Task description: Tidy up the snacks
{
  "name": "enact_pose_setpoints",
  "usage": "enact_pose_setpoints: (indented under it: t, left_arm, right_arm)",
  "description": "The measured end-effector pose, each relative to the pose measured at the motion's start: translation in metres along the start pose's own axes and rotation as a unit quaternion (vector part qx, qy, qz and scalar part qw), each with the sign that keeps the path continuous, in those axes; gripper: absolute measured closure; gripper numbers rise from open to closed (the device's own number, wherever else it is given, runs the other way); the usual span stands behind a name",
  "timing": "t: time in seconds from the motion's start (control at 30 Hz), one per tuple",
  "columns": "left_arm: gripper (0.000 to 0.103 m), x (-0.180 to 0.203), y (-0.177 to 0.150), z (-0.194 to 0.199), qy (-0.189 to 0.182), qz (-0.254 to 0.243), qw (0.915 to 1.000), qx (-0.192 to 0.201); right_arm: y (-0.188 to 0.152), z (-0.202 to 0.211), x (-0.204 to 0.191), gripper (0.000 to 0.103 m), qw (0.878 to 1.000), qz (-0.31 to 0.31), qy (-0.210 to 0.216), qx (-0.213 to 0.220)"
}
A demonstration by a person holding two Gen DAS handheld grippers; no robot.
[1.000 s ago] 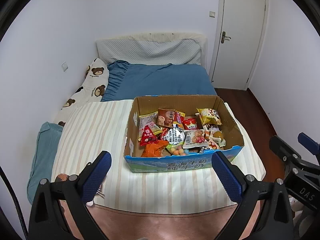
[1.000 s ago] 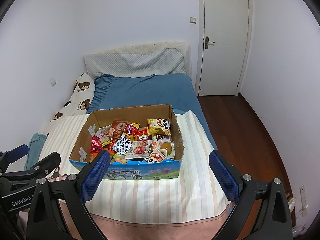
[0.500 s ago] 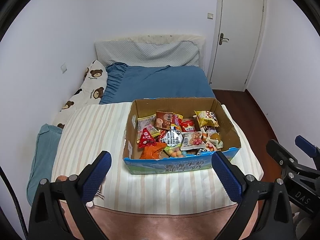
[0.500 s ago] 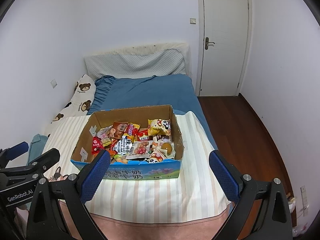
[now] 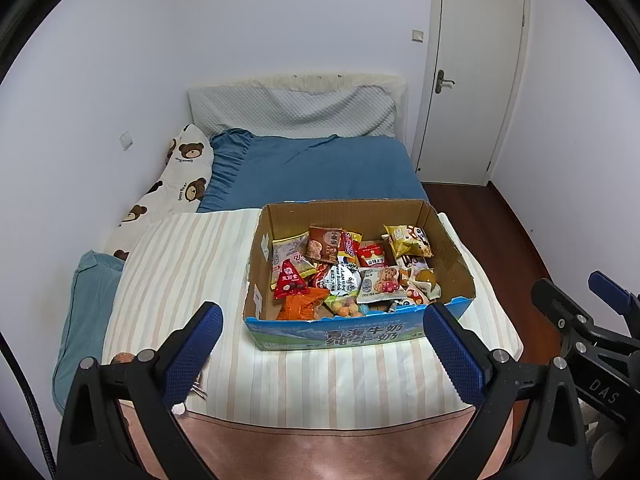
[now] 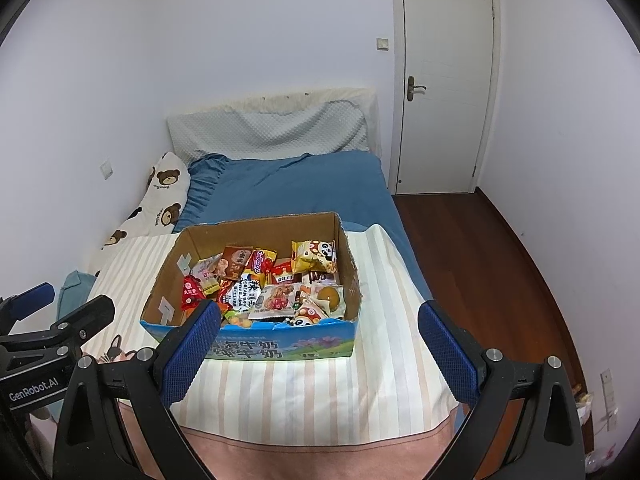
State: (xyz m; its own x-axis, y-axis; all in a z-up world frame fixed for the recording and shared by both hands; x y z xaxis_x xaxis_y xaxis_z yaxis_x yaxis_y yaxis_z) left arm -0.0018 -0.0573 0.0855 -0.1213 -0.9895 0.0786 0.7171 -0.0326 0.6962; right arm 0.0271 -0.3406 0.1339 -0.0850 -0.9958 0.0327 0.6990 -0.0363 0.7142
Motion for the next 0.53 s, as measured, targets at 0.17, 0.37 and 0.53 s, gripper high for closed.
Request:
enact_pose_setpoints:
  t: [0.17,0.37,0.53]
  left_arm:
    - [0.000,-0.0003,-0.0006,0.0011,-0.001,0.001,1.0000,-0.001]
    - [0.000,0.0005,-0.0017,0.0027,0.002,0.002,1.0000,-0.002]
    - [0.000,0.0013,-0.0017,0.0041,0.003,0.004,1.0000,0.002]
  right_arm:
    - [0.0004,0.0010,0.0001,0.002,1.000,0.000,0.001,0.000]
    - [0.0006,0.0013,0.0012,0.002,1.000,0.000,0.002,0.000]
    - [-0.0003,0.0026,0.0020,0.002,1.000,-0.001,0.001,0.000]
Point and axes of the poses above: each gripper's, at about its wrist camera, not at the fingertips, and z roughly against the way its jaws point, x to its right, y to its top, the point moved 1 cm from there along -z, roughly the way its jaws point, and after that the axes turned 4 degrees about -y, right-handed, at the moved point
